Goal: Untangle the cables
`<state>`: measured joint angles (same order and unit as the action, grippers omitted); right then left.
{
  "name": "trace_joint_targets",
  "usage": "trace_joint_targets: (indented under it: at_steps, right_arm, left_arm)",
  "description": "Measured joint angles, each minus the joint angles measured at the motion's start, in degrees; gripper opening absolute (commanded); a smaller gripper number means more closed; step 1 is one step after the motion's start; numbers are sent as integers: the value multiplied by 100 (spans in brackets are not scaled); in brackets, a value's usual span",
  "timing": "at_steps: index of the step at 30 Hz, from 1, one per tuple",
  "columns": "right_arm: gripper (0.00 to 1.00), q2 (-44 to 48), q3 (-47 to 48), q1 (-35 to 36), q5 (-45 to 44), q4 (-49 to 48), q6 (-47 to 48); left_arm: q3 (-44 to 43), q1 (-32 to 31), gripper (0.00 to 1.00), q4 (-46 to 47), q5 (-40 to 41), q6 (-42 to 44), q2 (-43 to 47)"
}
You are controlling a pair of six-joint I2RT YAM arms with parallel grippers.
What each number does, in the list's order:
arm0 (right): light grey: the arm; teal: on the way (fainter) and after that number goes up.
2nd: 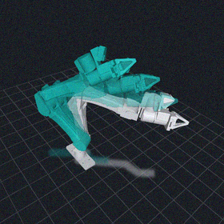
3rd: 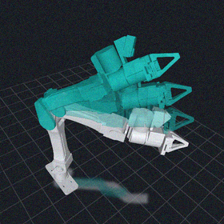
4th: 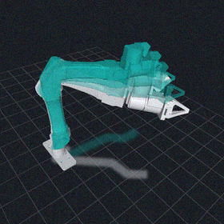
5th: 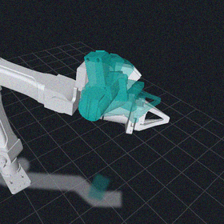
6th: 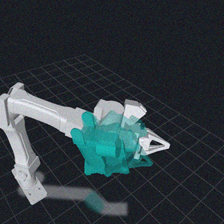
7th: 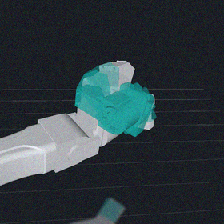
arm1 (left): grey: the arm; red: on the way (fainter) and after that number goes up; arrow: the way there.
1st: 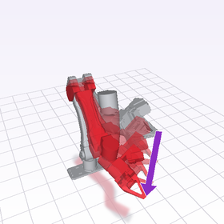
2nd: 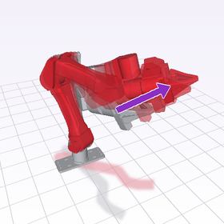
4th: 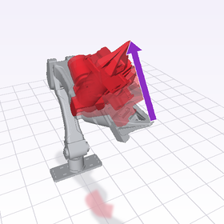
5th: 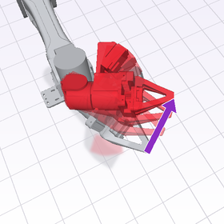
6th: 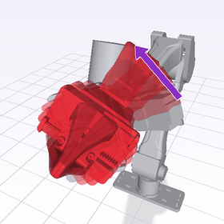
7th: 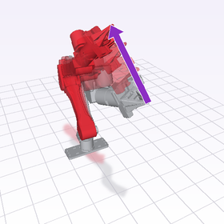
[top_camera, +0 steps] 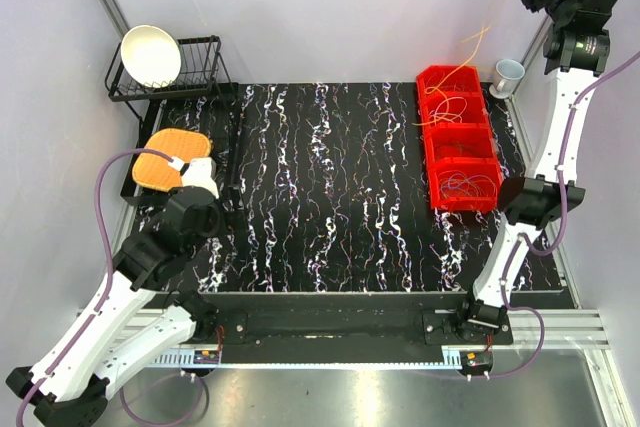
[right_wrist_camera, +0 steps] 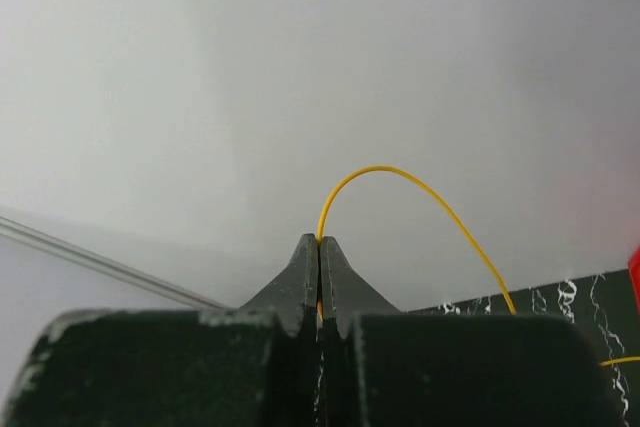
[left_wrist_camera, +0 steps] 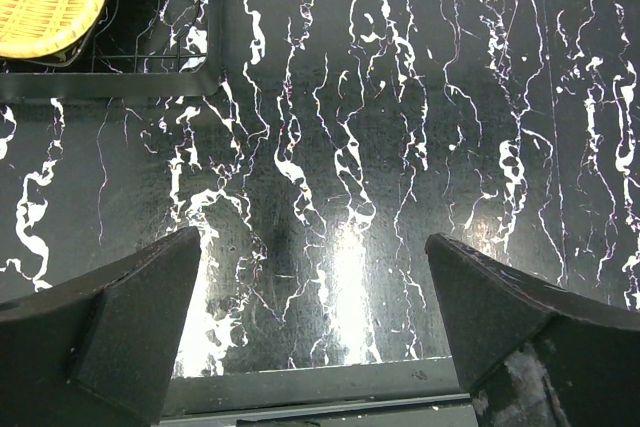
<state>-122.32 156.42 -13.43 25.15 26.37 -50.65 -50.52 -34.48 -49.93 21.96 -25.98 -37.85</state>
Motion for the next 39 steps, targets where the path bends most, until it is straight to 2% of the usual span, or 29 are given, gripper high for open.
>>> trace_joint_targets:
  at_steps: [11,34,39]
  right_arm:
    - [0,-518,55,-291,0,-719,-116]
    - [0,-549,136,-400,-225,-1858,-470]
    - [0,-549,-96,-400,-201,-2070,-409]
  left_arm:
    - [13,0,99,9,-7,0,0]
    - [33,0,99,26,-7,2,-15]
    - [33,0,99,26,-7,2,-17]
